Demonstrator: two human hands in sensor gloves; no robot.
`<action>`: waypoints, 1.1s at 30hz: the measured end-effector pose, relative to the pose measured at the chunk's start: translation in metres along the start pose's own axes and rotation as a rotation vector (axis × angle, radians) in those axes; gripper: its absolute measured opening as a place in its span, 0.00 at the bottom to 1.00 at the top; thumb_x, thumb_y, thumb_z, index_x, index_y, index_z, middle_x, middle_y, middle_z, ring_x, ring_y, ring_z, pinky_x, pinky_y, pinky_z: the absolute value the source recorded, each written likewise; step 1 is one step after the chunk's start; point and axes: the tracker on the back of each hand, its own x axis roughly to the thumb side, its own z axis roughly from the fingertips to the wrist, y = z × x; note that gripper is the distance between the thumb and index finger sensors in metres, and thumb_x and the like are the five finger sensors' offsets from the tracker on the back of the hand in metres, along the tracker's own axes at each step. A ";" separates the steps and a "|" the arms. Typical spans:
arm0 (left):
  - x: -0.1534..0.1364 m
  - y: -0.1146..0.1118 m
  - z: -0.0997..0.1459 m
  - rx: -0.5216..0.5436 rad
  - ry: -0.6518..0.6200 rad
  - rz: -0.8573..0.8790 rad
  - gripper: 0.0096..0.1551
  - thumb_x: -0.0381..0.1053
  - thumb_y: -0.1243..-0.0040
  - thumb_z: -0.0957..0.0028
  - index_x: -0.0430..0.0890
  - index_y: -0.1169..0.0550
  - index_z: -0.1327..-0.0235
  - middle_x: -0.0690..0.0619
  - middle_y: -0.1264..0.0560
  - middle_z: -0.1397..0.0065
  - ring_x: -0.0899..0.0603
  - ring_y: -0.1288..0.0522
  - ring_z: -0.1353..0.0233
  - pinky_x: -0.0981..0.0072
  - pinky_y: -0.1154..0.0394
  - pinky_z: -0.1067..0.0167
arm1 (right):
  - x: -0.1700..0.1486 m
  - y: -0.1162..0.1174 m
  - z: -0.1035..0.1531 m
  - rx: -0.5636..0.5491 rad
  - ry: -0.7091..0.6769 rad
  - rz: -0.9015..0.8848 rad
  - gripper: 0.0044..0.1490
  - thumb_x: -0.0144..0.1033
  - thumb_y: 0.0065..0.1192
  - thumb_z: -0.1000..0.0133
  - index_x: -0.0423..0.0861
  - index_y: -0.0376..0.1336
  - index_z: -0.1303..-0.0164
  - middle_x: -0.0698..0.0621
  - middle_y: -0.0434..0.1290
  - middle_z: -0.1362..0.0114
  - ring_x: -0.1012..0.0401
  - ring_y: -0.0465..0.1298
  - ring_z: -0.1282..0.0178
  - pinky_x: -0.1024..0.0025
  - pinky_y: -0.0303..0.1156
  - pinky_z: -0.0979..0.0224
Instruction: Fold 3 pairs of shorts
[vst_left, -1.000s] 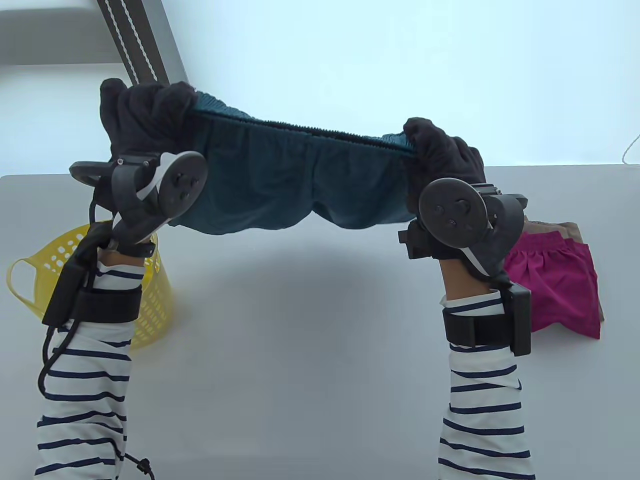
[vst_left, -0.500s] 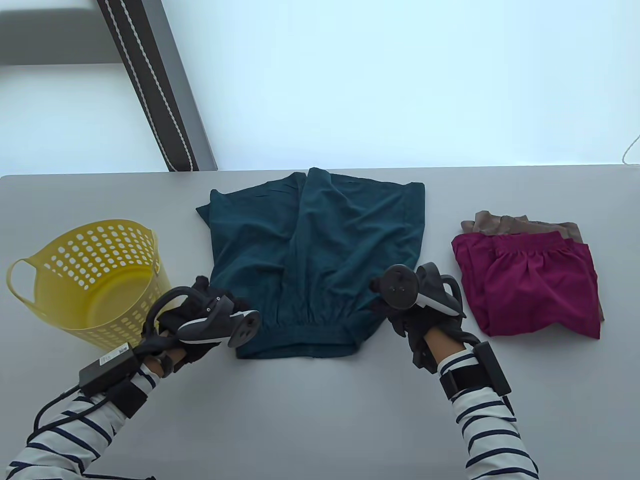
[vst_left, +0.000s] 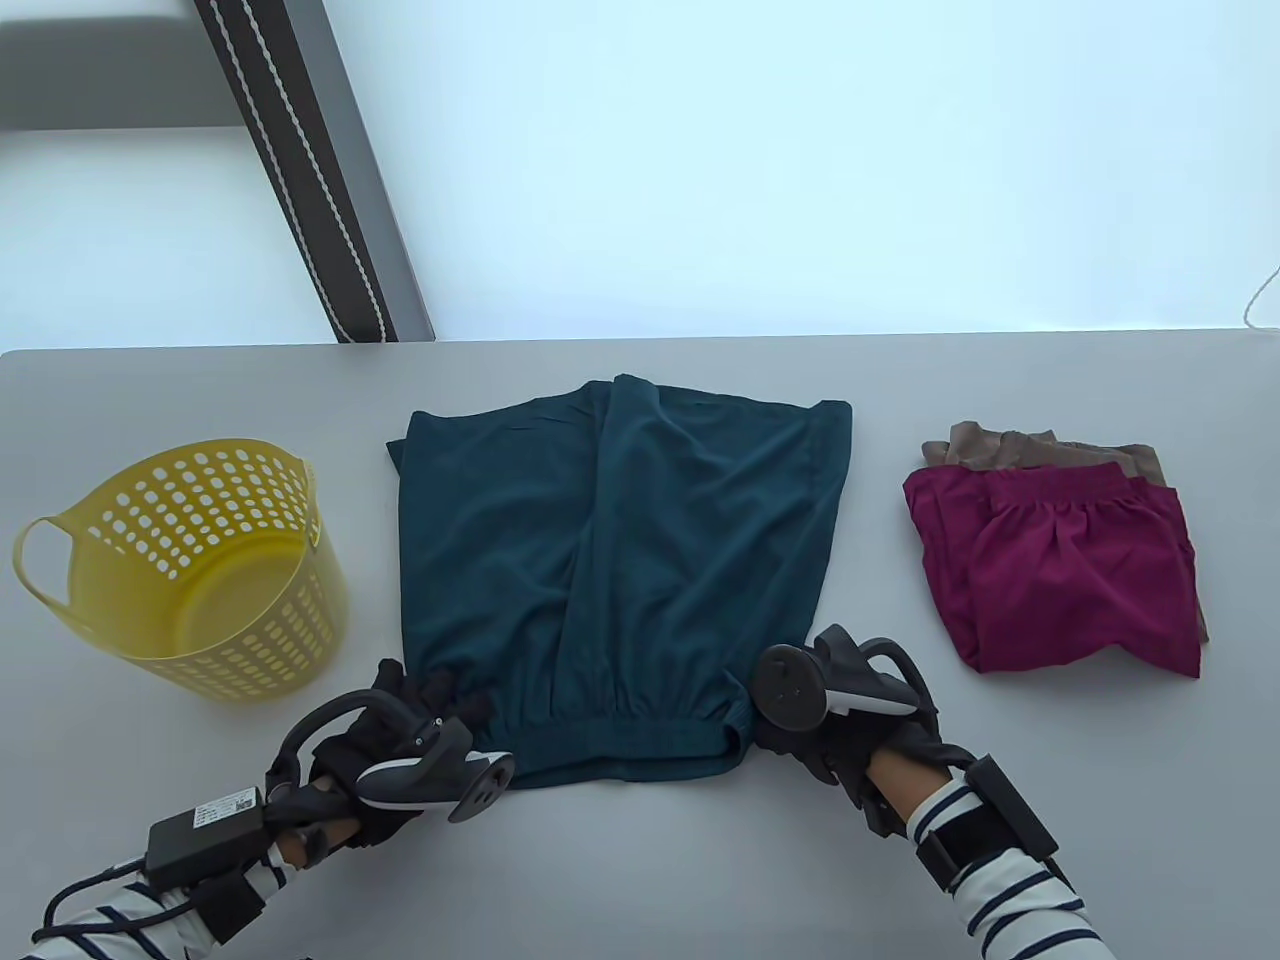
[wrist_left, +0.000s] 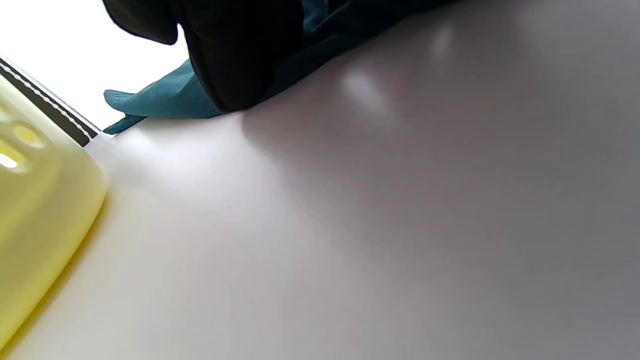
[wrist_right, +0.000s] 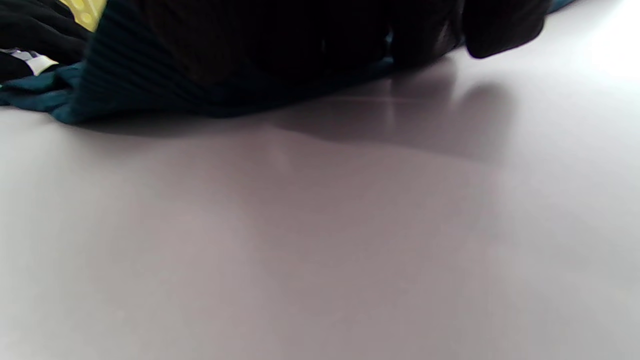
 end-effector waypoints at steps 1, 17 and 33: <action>0.003 -0.001 0.004 0.009 -0.004 -0.002 0.39 0.59 0.66 0.46 0.45 0.44 0.22 0.32 0.35 0.19 0.31 0.23 0.26 0.30 0.35 0.29 | 0.000 0.003 0.003 -0.004 -0.005 -0.013 0.35 0.47 0.52 0.46 0.47 0.56 0.29 0.43 0.54 0.23 0.41 0.55 0.24 0.42 0.58 0.28; -0.054 0.048 -0.068 0.128 0.291 0.079 0.60 0.69 0.78 0.54 0.28 0.70 0.27 0.21 0.50 0.16 0.26 0.28 0.23 0.27 0.36 0.28 | 0.003 -0.085 -0.064 -0.256 0.383 -0.055 0.50 0.56 0.40 0.44 0.40 0.36 0.20 0.33 0.58 0.22 0.36 0.64 0.25 0.43 0.65 0.30; -0.017 0.046 -0.090 -0.159 0.145 0.105 0.49 0.65 0.76 0.52 0.38 0.38 0.23 0.31 0.28 0.23 0.30 0.19 0.31 0.29 0.32 0.32 | -0.007 -0.056 -0.158 0.249 0.646 -0.402 0.59 0.61 0.42 0.45 0.33 0.28 0.24 0.10 0.31 0.34 0.14 0.39 0.38 0.22 0.56 0.41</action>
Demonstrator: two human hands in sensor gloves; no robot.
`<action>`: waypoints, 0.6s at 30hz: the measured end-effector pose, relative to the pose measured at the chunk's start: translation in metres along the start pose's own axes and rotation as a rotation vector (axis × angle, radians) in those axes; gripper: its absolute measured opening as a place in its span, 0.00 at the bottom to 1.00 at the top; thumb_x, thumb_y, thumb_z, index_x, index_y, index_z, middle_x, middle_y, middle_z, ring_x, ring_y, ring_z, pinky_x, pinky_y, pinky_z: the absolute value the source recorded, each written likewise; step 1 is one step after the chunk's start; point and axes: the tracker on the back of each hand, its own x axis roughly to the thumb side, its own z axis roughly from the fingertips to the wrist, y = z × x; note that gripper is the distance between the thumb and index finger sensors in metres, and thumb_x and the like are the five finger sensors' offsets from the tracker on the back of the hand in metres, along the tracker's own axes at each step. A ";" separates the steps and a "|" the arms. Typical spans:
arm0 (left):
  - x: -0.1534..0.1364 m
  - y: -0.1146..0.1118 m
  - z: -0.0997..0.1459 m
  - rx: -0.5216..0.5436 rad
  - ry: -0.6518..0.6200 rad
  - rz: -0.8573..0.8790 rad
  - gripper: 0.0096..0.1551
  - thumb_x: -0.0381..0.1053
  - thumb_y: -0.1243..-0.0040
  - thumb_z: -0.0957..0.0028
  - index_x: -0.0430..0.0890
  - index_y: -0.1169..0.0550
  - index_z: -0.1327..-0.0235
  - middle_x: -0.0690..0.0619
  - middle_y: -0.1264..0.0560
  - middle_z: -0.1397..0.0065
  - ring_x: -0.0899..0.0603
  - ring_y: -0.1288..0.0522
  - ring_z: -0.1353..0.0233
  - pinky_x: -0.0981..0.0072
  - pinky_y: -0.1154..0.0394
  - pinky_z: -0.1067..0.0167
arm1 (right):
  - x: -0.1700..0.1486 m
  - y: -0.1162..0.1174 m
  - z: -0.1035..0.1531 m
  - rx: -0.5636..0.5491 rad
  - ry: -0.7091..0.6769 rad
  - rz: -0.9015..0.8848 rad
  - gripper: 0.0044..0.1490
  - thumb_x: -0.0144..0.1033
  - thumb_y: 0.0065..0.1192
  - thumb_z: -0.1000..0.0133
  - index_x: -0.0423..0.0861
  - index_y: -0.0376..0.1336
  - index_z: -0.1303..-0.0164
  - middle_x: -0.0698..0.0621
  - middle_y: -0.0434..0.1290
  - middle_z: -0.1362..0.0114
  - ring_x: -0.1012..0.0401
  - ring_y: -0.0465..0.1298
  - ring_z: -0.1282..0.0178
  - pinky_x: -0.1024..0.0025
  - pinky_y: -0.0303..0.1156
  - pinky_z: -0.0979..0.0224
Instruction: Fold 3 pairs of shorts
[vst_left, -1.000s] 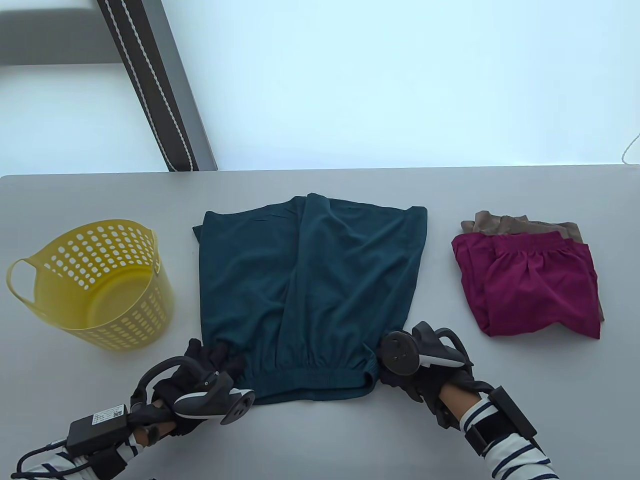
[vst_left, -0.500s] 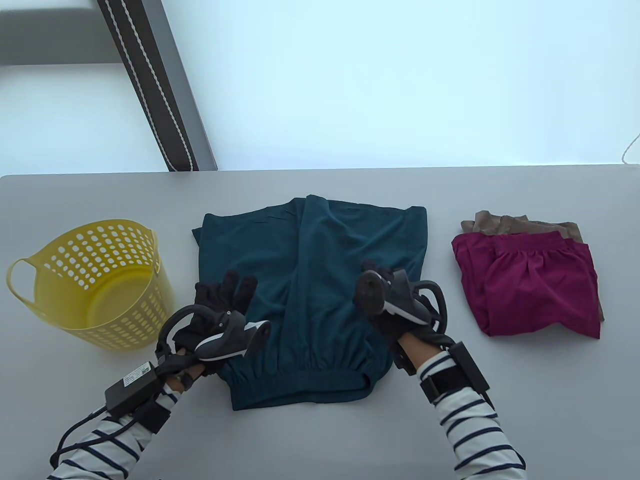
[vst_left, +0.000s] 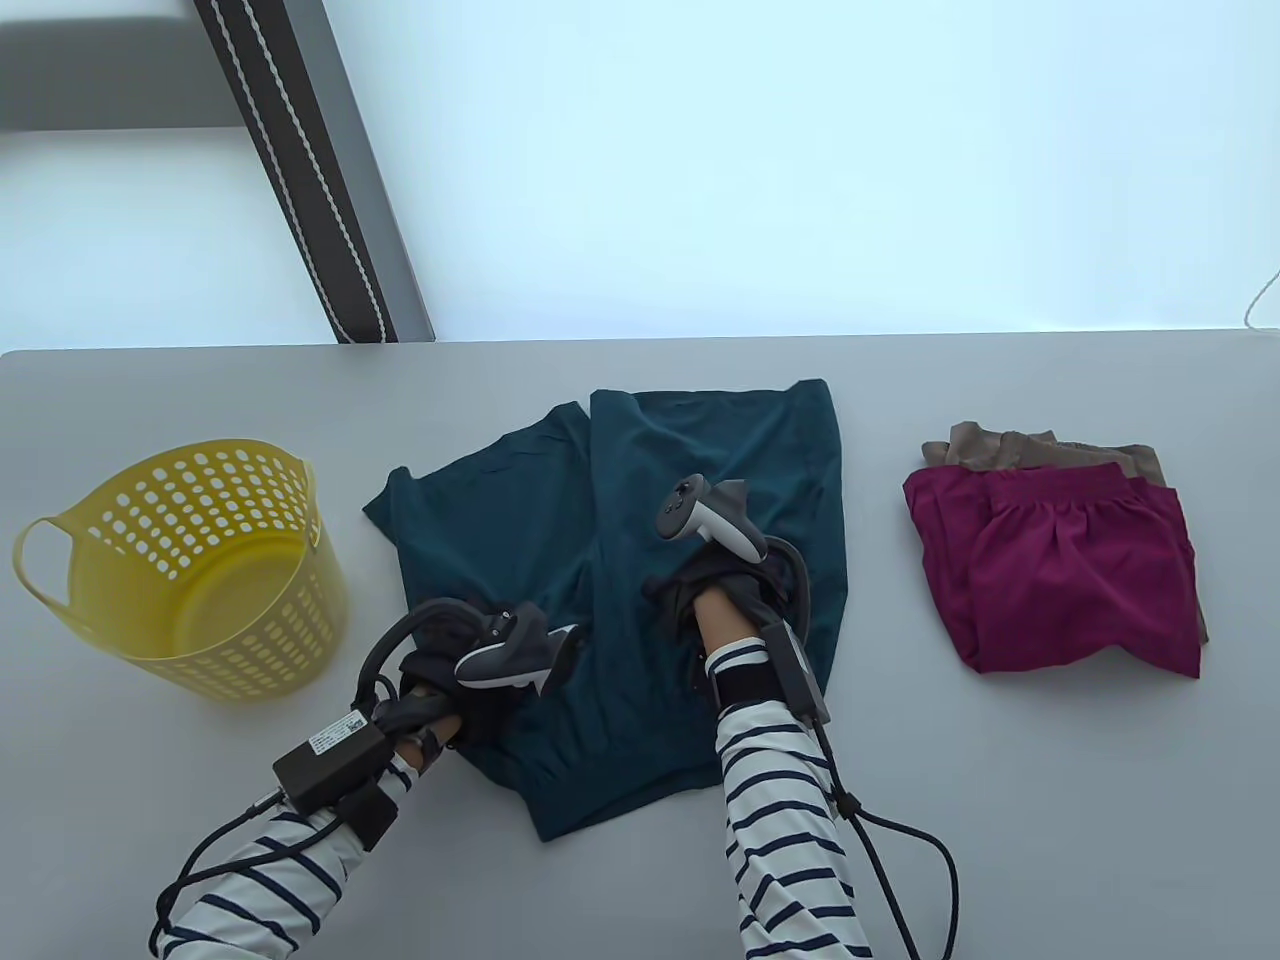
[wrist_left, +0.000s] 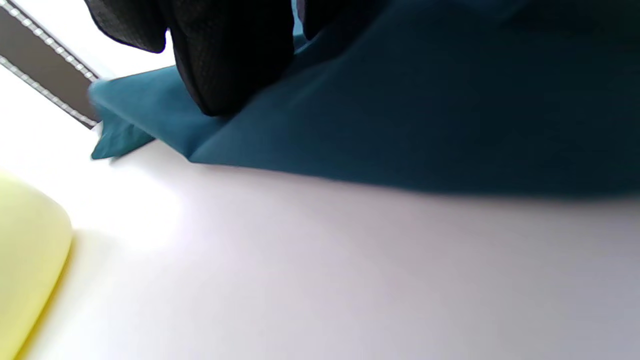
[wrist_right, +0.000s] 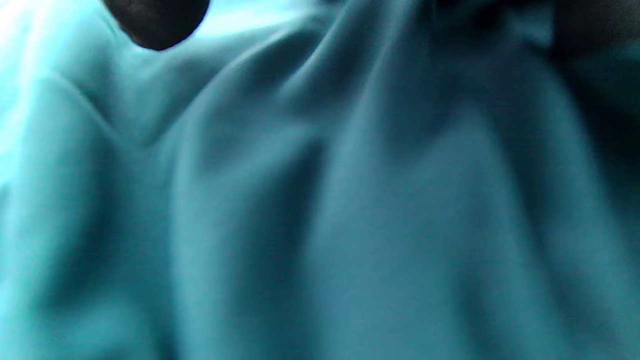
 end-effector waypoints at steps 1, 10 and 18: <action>0.006 0.002 0.009 0.010 -0.034 -0.008 0.49 0.66 0.76 0.52 0.38 0.37 0.24 0.32 0.27 0.24 0.31 0.18 0.32 0.29 0.31 0.32 | -0.002 -0.001 -0.002 -0.019 0.004 -0.004 0.58 0.61 0.41 0.45 0.35 0.28 0.24 0.13 0.29 0.32 0.16 0.36 0.36 0.21 0.52 0.39; 0.054 0.014 0.068 0.002 -0.335 -0.019 0.49 0.68 0.76 0.52 0.41 0.33 0.27 0.39 0.16 0.40 0.45 0.10 0.47 0.44 0.21 0.37 | -0.015 0.005 -0.009 -0.079 -0.173 -0.006 0.49 0.65 0.43 0.48 0.57 0.31 0.25 0.46 0.22 0.22 0.41 0.23 0.24 0.36 0.24 0.29; 0.023 0.032 0.062 0.393 -0.032 -0.085 0.44 0.63 0.66 0.47 0.40 0.44 0.21 0.43 0.22 0.30 0.44 0.14 0.42 0.41 0.25 0.34 | -0.026 -0.009 0.040 -0.313 -0.247 0.036 0.56 0.63 0.38 0.45 0.43 0.23 0.25 0.27 0.30 0.24 0.25 0.41 0.29 0.31 0.47 0.33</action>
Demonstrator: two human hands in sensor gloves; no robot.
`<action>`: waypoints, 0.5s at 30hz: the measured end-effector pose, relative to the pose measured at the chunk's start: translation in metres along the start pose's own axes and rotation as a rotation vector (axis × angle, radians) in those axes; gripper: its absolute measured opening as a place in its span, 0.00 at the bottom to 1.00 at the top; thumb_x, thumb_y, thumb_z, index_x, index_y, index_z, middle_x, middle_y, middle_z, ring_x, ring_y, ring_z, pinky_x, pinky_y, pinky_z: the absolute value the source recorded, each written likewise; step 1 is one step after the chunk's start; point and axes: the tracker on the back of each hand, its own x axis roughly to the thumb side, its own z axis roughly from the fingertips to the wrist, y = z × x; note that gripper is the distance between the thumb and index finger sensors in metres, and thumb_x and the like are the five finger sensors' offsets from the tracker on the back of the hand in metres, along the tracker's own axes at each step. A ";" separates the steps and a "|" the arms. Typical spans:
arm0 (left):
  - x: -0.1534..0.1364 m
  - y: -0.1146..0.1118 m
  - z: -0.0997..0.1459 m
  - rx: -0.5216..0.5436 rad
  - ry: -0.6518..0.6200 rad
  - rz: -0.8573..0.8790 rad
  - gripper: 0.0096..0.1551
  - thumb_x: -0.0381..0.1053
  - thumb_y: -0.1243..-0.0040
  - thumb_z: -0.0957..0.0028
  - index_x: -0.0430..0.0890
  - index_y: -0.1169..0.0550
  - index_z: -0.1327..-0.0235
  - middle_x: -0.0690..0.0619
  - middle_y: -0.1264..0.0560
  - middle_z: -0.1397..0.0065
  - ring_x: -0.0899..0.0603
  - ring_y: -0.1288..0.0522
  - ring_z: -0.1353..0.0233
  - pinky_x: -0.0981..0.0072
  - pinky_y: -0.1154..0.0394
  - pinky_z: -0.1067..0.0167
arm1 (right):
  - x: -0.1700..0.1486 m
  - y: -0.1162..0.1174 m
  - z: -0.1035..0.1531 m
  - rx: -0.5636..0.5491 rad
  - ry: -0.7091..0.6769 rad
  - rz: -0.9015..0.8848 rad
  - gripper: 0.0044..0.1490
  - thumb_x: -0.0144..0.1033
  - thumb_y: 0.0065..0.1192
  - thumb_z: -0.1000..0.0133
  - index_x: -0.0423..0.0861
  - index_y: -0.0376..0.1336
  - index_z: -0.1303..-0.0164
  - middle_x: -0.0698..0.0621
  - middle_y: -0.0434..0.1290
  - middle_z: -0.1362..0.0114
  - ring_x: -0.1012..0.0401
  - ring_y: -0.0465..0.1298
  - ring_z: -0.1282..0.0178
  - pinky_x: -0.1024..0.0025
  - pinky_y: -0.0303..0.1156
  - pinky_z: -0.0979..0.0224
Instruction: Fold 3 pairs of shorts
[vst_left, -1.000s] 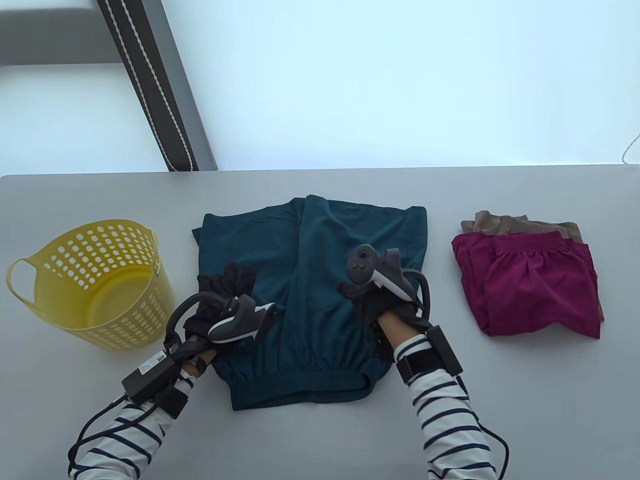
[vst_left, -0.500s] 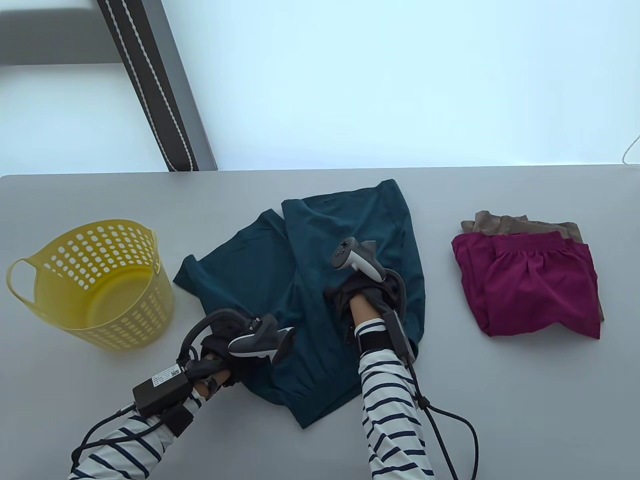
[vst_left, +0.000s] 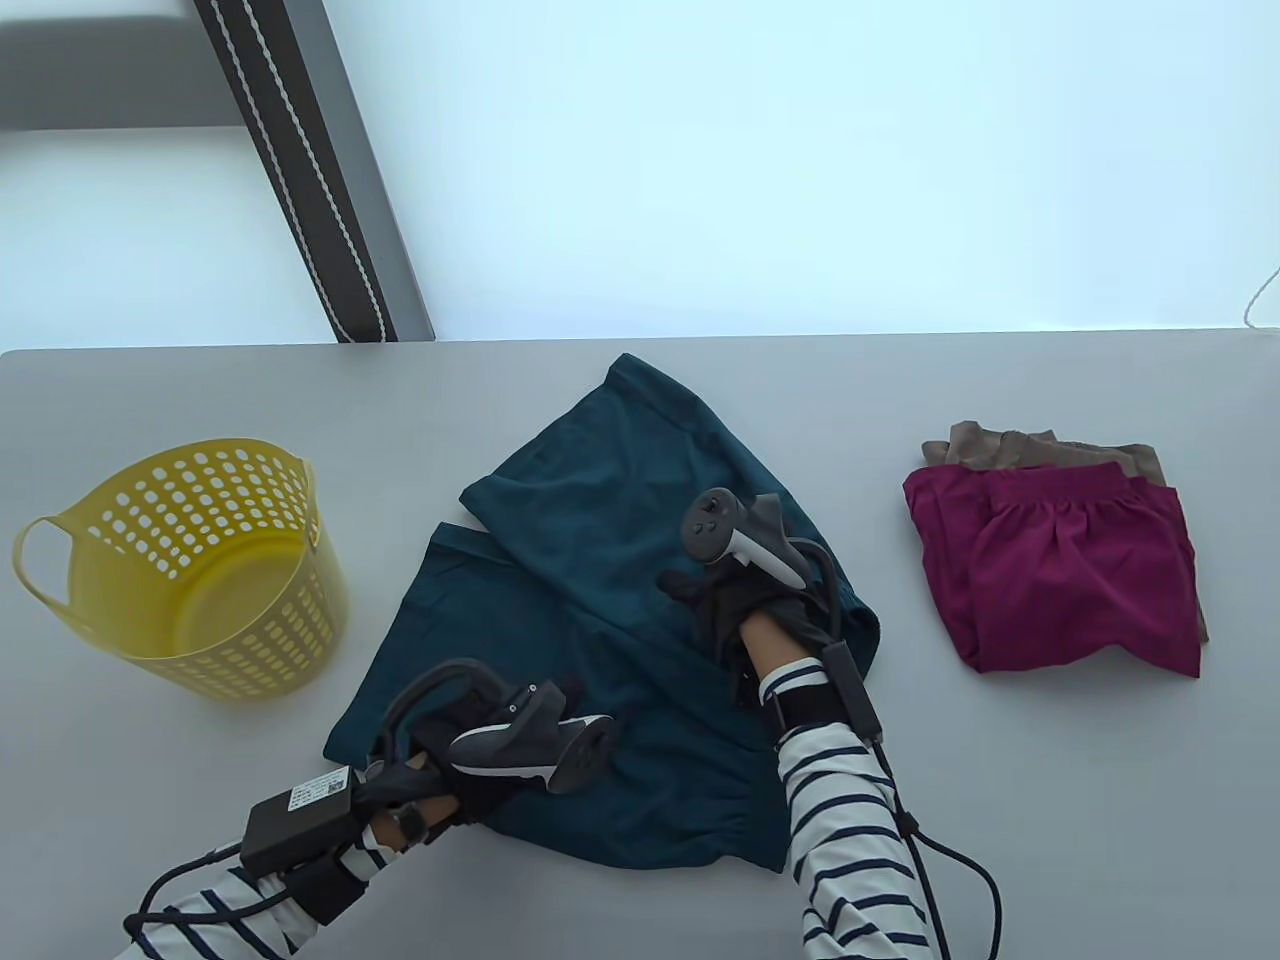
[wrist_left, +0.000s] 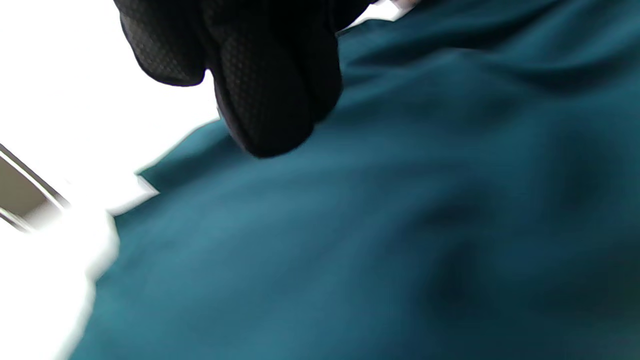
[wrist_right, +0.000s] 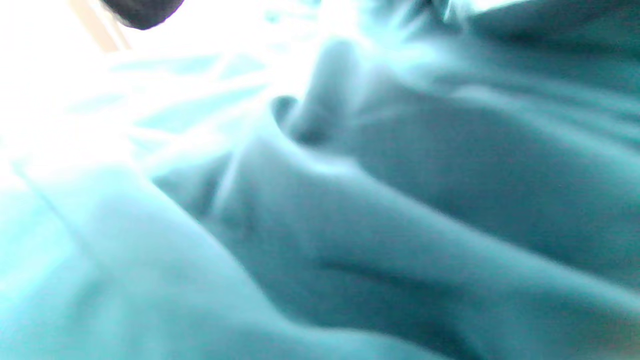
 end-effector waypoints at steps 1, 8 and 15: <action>-0.002 -0.003 -0.004 0.039 0.047 -0.122 0.45 0.62 0.64 0.47 0.38 0.47 0.21 0.40 0.25 0.26 0.42 0.15 0.39 0.39 0.26 0.33 | 0.001 -0.003 0.007 -0.020 0.017 0.018 0.56 0.62 0.39 0.45 0.40 0.25 0.24 0.23 0.35 0.25 0.23 0.48 0.31 0.32 0.55 0.34; -0.006 -0.052 -0.033 -0.543 0.043 -0.350 0.35 0.55 0.59 0.45 0.44 0.37 0.24 0.39 0.29 0.21 0.38 0.18 0.31 0.36 0.29 0.30 | 0.010 0.028 0.012 0.280 0.032 0.289 0.57 0.63 0.38 0.45 0.31 0.40 0.22 0.10 0.58 0.39 0.25 0.71 0.47 0.46 0.78 0.51; -0.024 -0.055 -0.002 -0.567 -0.073 -0.046 0.37 0.59 0.60 0.46 0.44 0.37 0.25 0.44 0.26 0.24 0.41 0.17 0.31 0.40 0.28 0.30 | 0.007 0.033 -0.016 0.315 0.167 0.286 0.59 0.64 0.39 0.46 0.35 0.26 0.26 0.07 0.40 0.35 0.16 0.54 0.41 0.32 0.68 0.46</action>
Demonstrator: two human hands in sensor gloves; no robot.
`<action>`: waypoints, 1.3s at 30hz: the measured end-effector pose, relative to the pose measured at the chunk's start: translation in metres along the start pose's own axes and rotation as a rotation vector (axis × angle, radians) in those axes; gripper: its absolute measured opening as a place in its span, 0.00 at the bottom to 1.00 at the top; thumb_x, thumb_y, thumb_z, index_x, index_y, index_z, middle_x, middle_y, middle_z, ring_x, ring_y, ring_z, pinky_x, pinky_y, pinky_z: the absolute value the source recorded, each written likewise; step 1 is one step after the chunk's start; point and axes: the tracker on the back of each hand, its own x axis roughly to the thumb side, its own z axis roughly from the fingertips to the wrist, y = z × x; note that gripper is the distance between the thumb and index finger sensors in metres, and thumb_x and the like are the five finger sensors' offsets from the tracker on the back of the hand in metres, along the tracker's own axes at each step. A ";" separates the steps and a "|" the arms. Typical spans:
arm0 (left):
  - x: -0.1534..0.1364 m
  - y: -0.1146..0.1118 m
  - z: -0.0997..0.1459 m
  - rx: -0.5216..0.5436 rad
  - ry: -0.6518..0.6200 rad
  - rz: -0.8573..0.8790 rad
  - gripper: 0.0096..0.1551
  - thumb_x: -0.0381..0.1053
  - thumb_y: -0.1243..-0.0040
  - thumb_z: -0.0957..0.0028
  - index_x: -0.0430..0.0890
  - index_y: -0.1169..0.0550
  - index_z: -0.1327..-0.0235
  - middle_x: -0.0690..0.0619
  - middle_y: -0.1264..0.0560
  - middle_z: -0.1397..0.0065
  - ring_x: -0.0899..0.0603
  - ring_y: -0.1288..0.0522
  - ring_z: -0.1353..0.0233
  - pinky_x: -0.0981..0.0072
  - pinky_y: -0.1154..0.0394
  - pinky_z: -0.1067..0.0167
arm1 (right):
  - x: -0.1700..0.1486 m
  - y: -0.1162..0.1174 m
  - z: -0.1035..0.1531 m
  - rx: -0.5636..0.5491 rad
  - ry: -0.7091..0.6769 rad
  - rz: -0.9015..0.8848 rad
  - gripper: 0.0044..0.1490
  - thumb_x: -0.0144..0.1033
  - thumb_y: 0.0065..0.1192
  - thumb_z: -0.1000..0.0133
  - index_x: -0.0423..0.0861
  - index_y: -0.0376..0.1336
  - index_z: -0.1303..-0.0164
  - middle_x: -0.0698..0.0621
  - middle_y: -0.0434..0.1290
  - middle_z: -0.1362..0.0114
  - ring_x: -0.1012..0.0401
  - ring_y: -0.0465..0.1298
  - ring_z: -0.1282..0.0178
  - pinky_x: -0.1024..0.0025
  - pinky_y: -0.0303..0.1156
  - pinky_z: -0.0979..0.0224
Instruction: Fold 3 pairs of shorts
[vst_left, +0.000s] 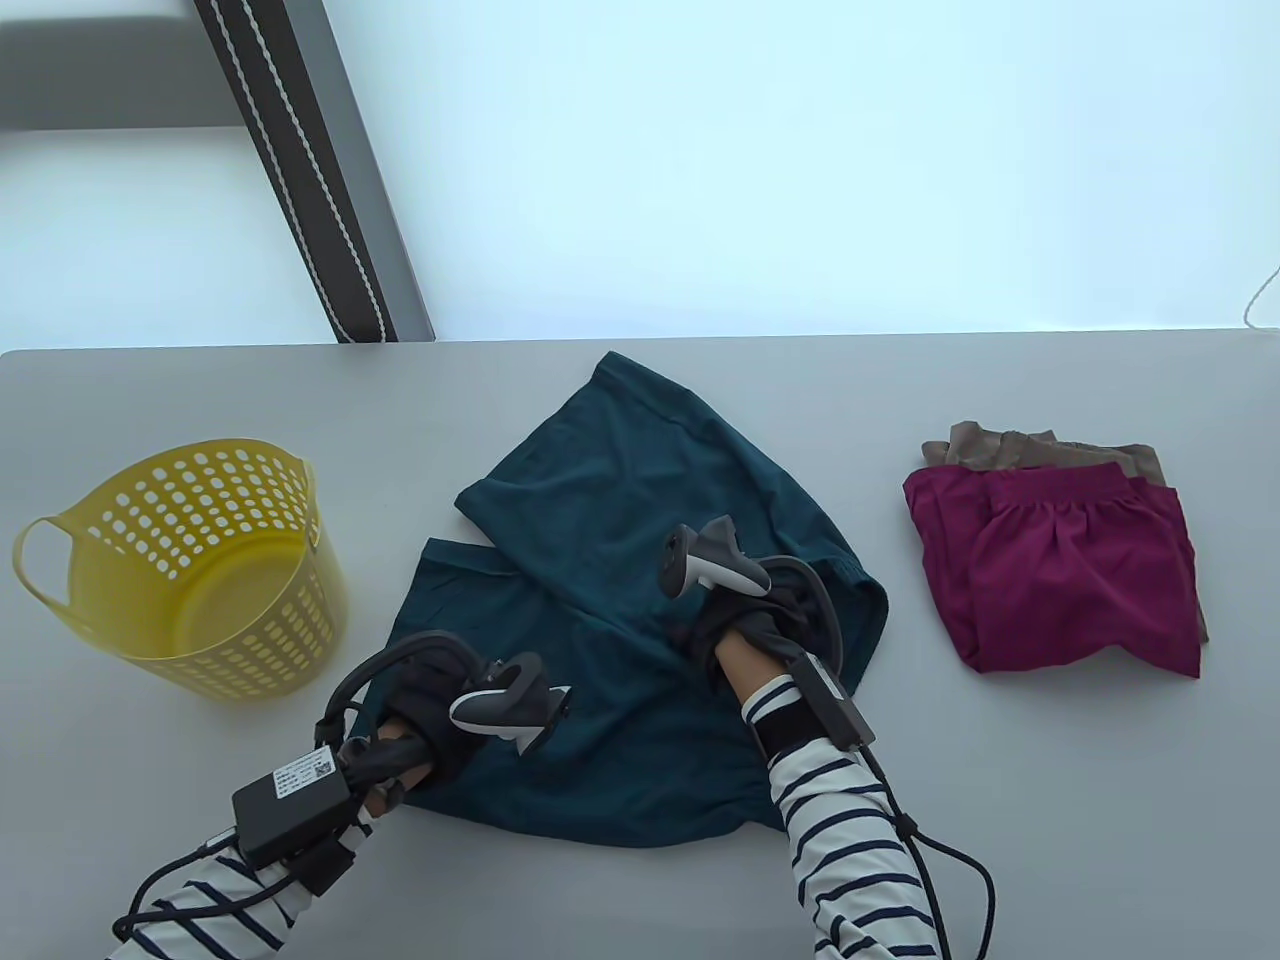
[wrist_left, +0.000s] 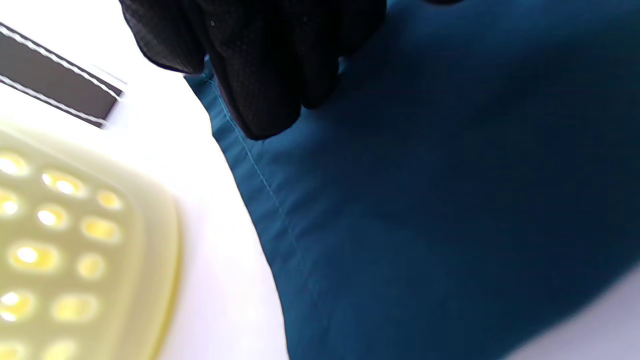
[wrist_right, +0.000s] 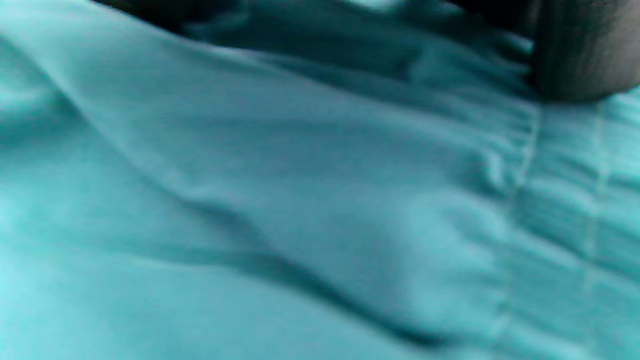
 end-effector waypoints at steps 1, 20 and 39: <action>-0.002 -0.004 0.005 0.005 -0.037 0.018 0.39 0.62 0.60 0.47 0.45 0.37 0.25 0.43 0.27 0.23 0.40 0.18 0.31 0.39 0.28 0.30 | -0.002 -0.001 -0.002 0.001 0.003 -0.022 0.58 0.64 0.40 0.46 0.38 0.25 0.26 0.09 0.38 0.33 0.16 0.50 0.39 0.28 0.64 0.44; -0.004 -0.050 0.040 0.111 -0.284 0.146 0.44 0.72 0.56 0.58 0.59 0.45 0.27 0.43 0.41 0.17 0.34 0.32 0.22 0.33 0.37 0.26 | -0.074 -0.013 0.006 -0.305 -0.050 -0.113 0.52 0.63 0.41 0.49 0.54 0.32 0.20 0.36 0.34 0.17 0.30 0.39 0.21 0.29 0.41 0.26; -0.011 -0.054 0.046 0.110 -0.304 0.160 0.46 0.72 0.56 0.59 0.57 0.45 0.25 0.44 0.39 0.18 0.35 0.30 0.22 0.34 0.37 0.26 | -0.116 -0.027 0.069 -0.656 -0.072 -0.189 0.58 0.61 0.38 0.47 0.42 0.21 0.24 0.28 0.26 0.23 0.28 0.36 0.25 0.36 0.44 0.26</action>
